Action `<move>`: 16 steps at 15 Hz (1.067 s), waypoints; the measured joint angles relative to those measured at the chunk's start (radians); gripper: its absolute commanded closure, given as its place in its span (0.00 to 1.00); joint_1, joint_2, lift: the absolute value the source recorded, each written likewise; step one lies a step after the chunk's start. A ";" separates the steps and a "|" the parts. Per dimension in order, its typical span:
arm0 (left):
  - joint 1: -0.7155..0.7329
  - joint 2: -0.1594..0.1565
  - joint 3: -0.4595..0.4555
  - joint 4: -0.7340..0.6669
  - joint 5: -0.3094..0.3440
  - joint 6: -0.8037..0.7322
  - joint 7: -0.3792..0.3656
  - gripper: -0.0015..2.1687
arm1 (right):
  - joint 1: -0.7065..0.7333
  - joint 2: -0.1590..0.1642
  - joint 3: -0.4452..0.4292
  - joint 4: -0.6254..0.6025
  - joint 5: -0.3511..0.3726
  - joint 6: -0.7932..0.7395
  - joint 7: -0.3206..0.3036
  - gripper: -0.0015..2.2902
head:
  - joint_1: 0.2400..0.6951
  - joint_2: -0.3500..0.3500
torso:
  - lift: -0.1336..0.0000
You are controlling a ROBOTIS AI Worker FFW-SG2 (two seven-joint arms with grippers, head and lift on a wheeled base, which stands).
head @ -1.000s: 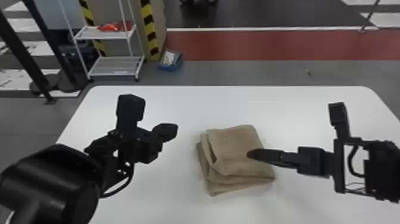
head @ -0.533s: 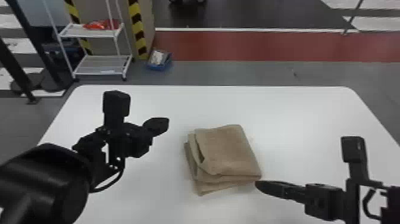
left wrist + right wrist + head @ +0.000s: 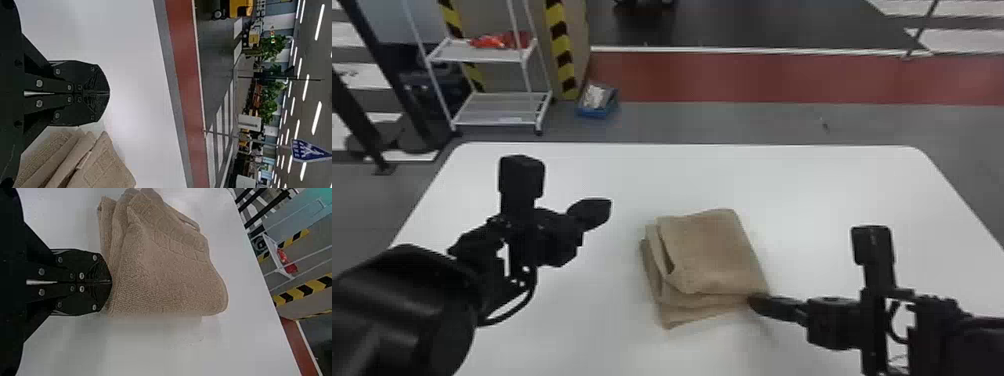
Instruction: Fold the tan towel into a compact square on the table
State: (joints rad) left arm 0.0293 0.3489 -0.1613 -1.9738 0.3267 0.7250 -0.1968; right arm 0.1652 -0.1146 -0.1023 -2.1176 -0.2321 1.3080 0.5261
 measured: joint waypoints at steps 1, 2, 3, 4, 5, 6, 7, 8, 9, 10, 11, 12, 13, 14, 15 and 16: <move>0.001 0.000 0.000 0.000 0.000 -0.001 -0.001 0.90 | -0.027 0.000 0.012 0.033 0.008 0.000 -0.009 0.88 | 1.00 0.50 | 0.08; 0.002 0.001 0.000 -0.002 0.000 -0.001 -0.002 0.90 | -0.059 0.000 0.024 0.067 0.018 0.000 -0.020 0.88 | 1.00 0.50 | 0.08; 0.004 0.001 0.000 -0.005 0.000 -0.002 -0.002 0.90 | -0.090 0.001 0.036 0.095 0.027 -0.001 -0.032 0.88 | 1.00 0.50 | 0.08; 0.006 0.001 0.000 -0.007 0.000 -0.003 -0.003 0.90 | -0.117 0.001 0.045 0.117 0.034 -0.002 -0.039 0.88 | 1.00 0.50 | 0.08; 0.008 0.002 0.001 -0.009 0.000 -0.007 -0.004 0.90 | -0.149 0.001 0.055 0.143 0.037 -0.006 -0.048 0.88 | 1.00 0.50 | 0.08; 0.010 0.003 0.002 -0.009 0.000 -0.012 -0.006 0.90 | -0.184 0.001 0.065 0.170 0.041 -0.010 -0.059 0.88 | 1.00 0.50 | 0.08; 0.012 0.004 0.003 -0.010 0.000 -0.016 -0.010 0.90 | -0.219 0.002 0.076 0.197 0.046 -0.013 -0.065 0.88 | 1.00 0.50 | 0.08; 0.015 0.004 0.006 -0.010 0.000 -0.019 -0.012 0.90 | -0.263 0.002 0.091 0.236 0.054 -0.014 -0.066 0.88 | 1.00 0.51 | 0.08; 0.018 0.004 0.009 -0.010 0.000 -0.021 -0.013 0.90 | -0.309 0.002 0.106 0.284 0.060 -0.020 -0.066 0.88 | 1.00 0.51 | 0.08; 0.020 0.004 0.012 -0.010 0.000 -0.022 -0.015 0.90 | -0.348 0.003 0.116 0.329 0.060 -0.031 -0.066 0.88 | 1.00 0.52 | 0.08; 0.022 0.004 0.016 -0.010 0.000 -0.024 -0.017 0.90 | -0.389 0.003 0.126 0.384 0.056 -0.053 -0.066 0.88 | 1.00 0.53 | 0.08; 0.024 0.004 0.019 -0.009 0.000 -0.028 -0.018 0.90 | -0.425 0.006 0.133 0.439 0.050 -0.087 -0.065 0.88 | 1.00 0.53 | 0.08; 0.025 0.005 0.021 -0.007 0.000 -0.032 -0.019 0.90 | -0.454 0.010 0.138 0.486 0.044 -0.121 -0.064 0.88 | 1.00 0.54 | 0.08; 0.026 0.005 0.024 -0.002 0.000 -0.034 -0.019 0.90 | -0.487 0.013 0.145 0.542 0.039 -0.166 -0.058 0.88 | 1.00 0.55 | 0.08; 0.025 0.005 0.028 0.003 0.000 -0.035 -0.020 0.90 | -0.518 0.015 0.149 0.593 0.033 -0.213 -0.044 0.88 | 1.00 0.55 | 0.08; 0.025 0.005 0.030 0.006 0.000 -0.035 -0.020 0.90 | -0.535 0.016 0.149 0.622 0.024 -0.241 -0.029 0.87 | 1.00 0.56 | 0.08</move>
State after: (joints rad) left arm 0.0543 0.3543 -0.1309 -1.9674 0.3269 0.6897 -0.2164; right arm -0.3702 -0.0987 0.0467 -1.4961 -0.2086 1.0673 0.4975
